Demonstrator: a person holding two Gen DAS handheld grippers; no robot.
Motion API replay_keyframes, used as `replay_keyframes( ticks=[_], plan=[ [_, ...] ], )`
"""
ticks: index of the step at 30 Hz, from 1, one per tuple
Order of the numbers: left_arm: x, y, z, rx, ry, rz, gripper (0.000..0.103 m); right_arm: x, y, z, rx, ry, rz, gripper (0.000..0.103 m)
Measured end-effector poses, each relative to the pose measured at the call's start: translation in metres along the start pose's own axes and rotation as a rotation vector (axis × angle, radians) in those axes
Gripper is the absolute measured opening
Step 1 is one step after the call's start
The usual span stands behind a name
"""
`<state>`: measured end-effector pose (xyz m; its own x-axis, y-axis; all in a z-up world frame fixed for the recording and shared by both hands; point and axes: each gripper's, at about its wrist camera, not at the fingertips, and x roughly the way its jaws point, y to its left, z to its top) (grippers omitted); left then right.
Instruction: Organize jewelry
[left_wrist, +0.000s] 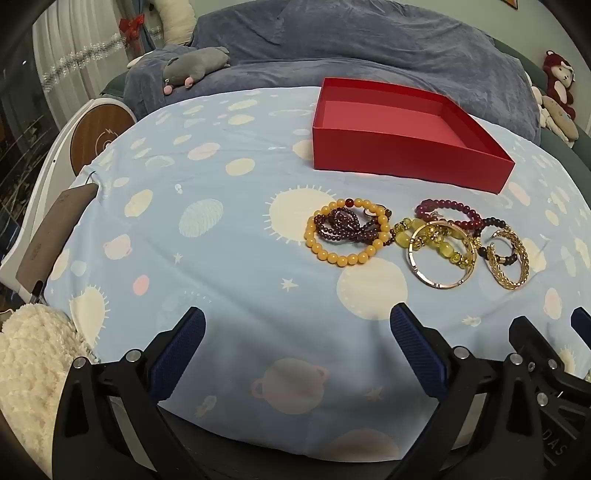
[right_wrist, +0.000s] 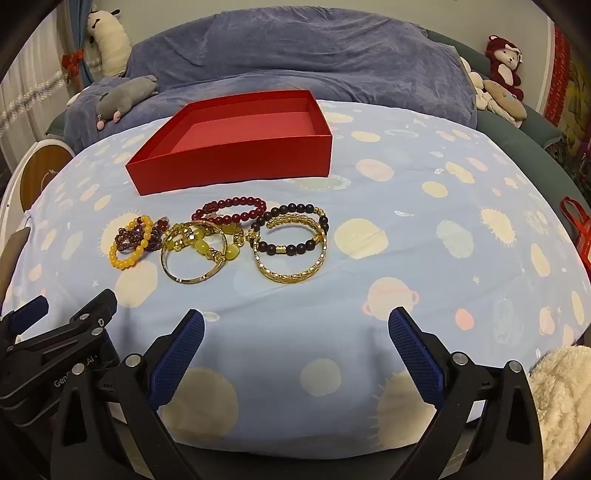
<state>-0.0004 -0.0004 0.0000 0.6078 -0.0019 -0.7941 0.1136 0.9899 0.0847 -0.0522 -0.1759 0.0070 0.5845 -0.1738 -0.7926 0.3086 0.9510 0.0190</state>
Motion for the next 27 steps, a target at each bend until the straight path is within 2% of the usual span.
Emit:
replay_keyframes(
  ticks=[1, 8, 9, 14, 27],
  plan=[
    [0.0008, 0.0021, 0.0005, -0.011, 0.009, -0.027, 0.096, -0.0002, 0.0, 0.0, 0.0, -0.002, -0.001, 0.096],
    [0.0029, 0.0062, 0.0022, 0.009, 0.005, -0.039, 0.096, -0.0003, 0.0004, 0.0001, -0.002, -0.001, -0.005, 0.096],
    [-0.0023, 0.0051, 0.0002, 0.003, -0.002, -0.016, 0.096, -0.0002, 0.0005, -0.0002, -0.001, -0.002, -0.006, 0.096],
    [-0.0043, -0.0015, 0.0003, 0.005, -0.015, 0.001, 0.096, -0.0018, 0.002, 0.0005, 0.001, -0.002, -0.007, 0.096],
    [-0.0021, 0.0002, 0.0004, 0.005, -0.014, -0.003, 0.096, -0.002, 0.0006, 0.0002, 0.001, -0.005, -0.01, 0.096]
  ],
)
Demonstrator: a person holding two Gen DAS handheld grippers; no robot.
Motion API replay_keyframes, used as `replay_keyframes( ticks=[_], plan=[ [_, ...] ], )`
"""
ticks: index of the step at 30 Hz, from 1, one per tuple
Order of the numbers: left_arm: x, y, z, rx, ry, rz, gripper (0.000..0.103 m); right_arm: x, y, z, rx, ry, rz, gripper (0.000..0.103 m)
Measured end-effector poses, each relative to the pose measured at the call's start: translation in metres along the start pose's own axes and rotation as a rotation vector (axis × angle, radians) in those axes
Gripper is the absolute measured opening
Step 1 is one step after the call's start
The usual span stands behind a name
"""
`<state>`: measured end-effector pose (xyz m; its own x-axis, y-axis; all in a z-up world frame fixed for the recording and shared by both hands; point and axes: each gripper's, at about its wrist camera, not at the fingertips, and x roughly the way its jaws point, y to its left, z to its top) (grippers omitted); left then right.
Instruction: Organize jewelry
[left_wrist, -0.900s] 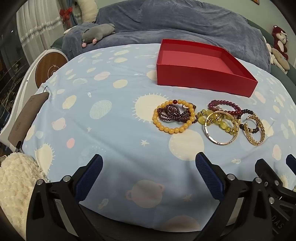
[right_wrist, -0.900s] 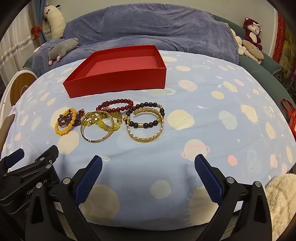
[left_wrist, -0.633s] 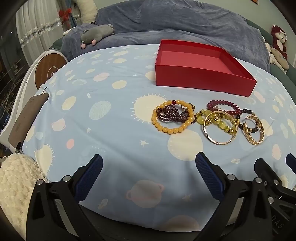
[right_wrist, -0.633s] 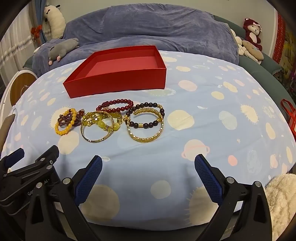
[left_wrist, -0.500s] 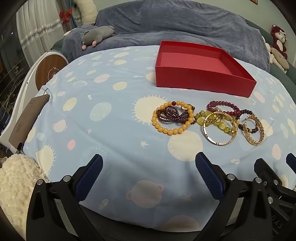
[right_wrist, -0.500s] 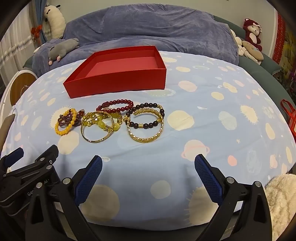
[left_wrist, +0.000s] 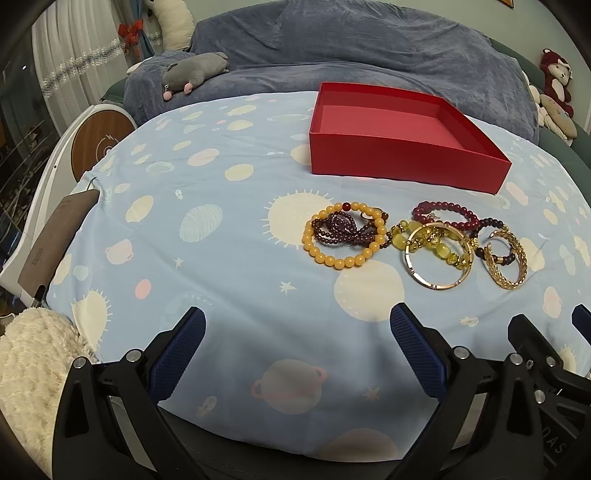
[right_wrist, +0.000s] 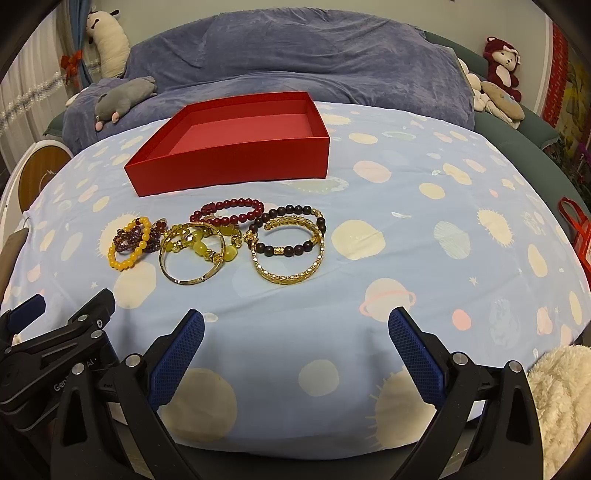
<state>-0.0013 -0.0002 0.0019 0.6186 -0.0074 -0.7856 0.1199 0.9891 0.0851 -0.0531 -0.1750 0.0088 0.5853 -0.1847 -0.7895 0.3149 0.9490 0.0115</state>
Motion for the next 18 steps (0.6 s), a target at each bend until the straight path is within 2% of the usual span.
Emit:
replay_keyframes(
  ticks=[18],
  plan=[
    [-0.0009, 0.0006, -0.0008, 0.001, -0.001, 0.005, 0.096, -0.0002, 0.0001, 0.0, -0.002, -0.002, -0.004, 0.096]
  ],
)
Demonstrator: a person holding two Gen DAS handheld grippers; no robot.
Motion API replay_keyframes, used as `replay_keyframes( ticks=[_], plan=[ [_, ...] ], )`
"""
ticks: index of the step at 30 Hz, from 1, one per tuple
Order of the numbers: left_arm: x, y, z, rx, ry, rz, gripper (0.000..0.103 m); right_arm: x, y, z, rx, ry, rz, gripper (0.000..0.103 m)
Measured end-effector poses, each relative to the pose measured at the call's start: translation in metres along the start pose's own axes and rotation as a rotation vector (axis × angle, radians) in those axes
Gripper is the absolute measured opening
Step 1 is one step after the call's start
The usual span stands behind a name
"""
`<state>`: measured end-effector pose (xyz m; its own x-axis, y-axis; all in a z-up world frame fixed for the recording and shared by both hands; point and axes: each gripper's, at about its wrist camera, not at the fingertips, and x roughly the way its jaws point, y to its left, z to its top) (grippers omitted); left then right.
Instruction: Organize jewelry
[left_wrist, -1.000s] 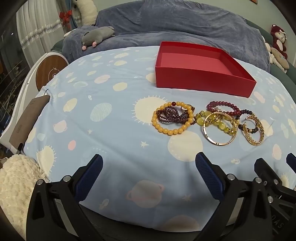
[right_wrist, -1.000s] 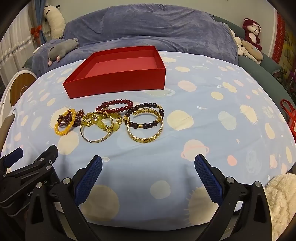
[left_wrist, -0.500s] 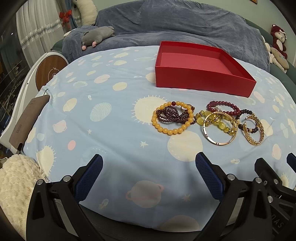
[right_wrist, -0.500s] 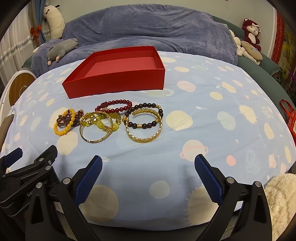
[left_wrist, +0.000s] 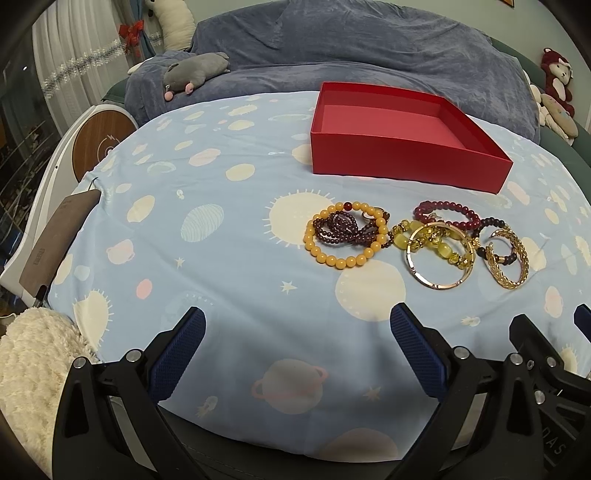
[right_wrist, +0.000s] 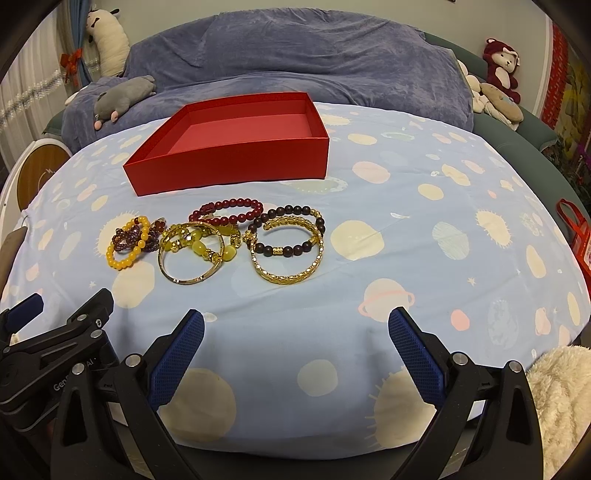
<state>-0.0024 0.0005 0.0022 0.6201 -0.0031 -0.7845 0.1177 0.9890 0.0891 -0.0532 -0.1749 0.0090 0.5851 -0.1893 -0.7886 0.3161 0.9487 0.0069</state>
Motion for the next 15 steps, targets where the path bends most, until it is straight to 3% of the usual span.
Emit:
replay_keyframes(
  ticks=[15],
  plan=[
    [-0.0003, 0.0003, 0.0001, 0.001, 0.0, 0.001, 0.096, -0.0005, 0.0006, -0.0001, -0.001, -0.001, -0.002, 0.096]
  ],
)
